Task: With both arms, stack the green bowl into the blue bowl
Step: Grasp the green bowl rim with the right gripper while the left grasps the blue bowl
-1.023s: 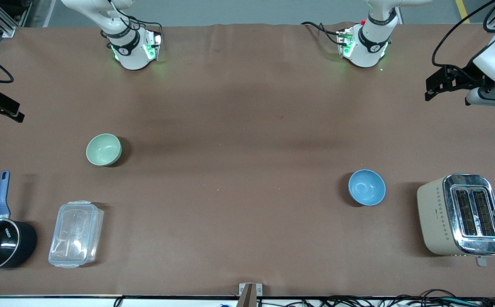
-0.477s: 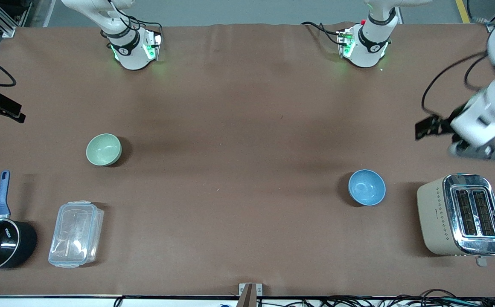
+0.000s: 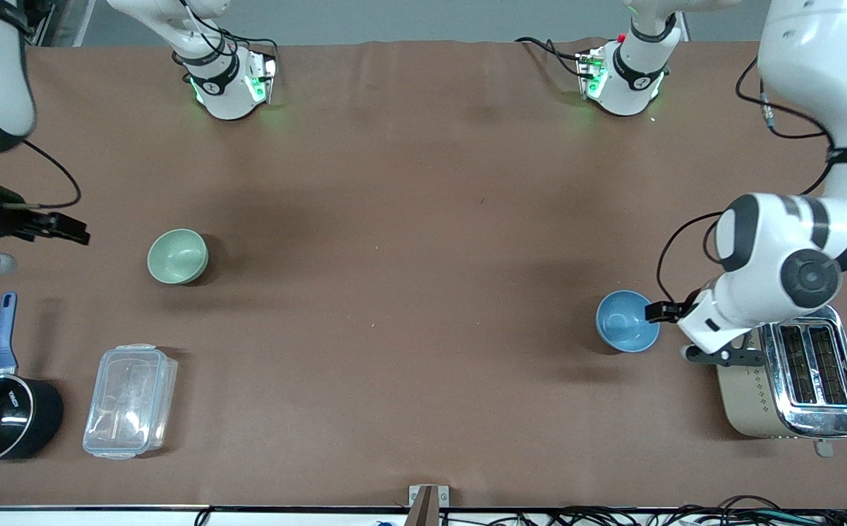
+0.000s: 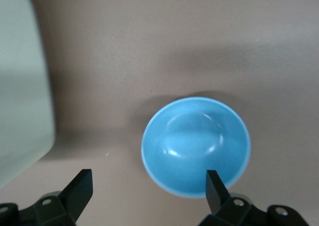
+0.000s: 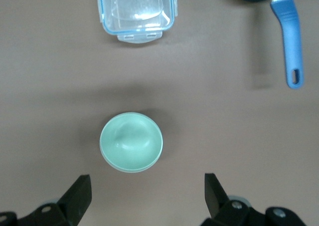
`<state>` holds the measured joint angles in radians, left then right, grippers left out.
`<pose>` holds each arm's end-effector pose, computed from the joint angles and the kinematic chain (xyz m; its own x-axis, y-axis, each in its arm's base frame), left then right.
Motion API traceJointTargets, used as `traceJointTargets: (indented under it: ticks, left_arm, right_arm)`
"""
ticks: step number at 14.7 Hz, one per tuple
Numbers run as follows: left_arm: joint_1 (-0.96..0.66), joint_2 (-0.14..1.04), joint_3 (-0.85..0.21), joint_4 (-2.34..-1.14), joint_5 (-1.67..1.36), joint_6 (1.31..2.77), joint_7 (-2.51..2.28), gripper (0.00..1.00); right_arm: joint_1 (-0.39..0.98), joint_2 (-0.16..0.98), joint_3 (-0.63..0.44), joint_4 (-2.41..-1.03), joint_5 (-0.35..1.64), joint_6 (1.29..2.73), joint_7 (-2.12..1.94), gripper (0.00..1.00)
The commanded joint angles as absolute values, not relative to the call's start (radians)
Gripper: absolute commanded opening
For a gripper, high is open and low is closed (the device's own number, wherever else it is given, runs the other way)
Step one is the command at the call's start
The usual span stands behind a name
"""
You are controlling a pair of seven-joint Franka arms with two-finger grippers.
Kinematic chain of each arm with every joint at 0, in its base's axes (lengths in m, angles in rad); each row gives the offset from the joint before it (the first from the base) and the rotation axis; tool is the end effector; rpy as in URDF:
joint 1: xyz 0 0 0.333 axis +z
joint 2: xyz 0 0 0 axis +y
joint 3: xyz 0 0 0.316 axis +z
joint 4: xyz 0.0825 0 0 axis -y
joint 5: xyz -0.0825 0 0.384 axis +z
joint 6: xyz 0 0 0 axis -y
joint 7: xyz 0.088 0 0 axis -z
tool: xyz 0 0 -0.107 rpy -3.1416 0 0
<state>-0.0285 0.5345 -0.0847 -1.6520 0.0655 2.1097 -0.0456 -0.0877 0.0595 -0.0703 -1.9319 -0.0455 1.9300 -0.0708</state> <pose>0.6694 -0.0667 0.2961 0.9930 -0.0923 -0.0740 -0.0935 -0.9955 -0.0138 0.5592 -0.0917 0.4500 0.9954 -0.0710 -0.0647 -0.0685 -0.9968 0.0412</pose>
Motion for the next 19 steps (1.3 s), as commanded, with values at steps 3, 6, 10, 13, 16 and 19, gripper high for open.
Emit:
traceJointTargets:
  ticks: [3, 6, 10, 13, 16, 19]
  left_arm:
    - [0.018, 0.620, -0.089, -1.671, 0.084, 2.206, -0.063, 0.80]
    - [0.017, 0.646, -0.092, -1.672, 0.071, 2.204, -0.080, 0.64]
    - [0.006, 0.663, -0.095, -1.671, 0.071, 2.204, -0.094, 0.24]
    - [0.003, 0.657, -0.115, -1.664, 0.069, 2.203, -0.094, 0.05]
    - [0.002, 0.631, -0.165, -1.655, 0.067, 2.198, -0.109, 0.00]
    - [0.000, 0.600, -0.280, -1.611, 0.066, 2.168, -0.230, 0.00]
  right_arm:
    - [-0.106, 0.029, -0.058, -2.276, -0.071, 2.337, -0.081, 1.00]
    - [-0.110, 0.107, -0.058, -2.338, -0.072, 2.479, -0.083, 1.00]
    - [-0.140, 0.190, -0.058, -2.378, -0.078, 2.627, -0.106, 0.97]
    - [-0.160, 0.239, -0.057, -2.437, -0.078, 2.765, -0.120, 0.90]
    - [-0.156, 0.238, -0.055, -2.456, -0.078, 2.766, -0.123, 0.75]
    - [-0.155, 0.232, -0.054, -2.473, -0.078, 2.754, -0.123, 0.47]
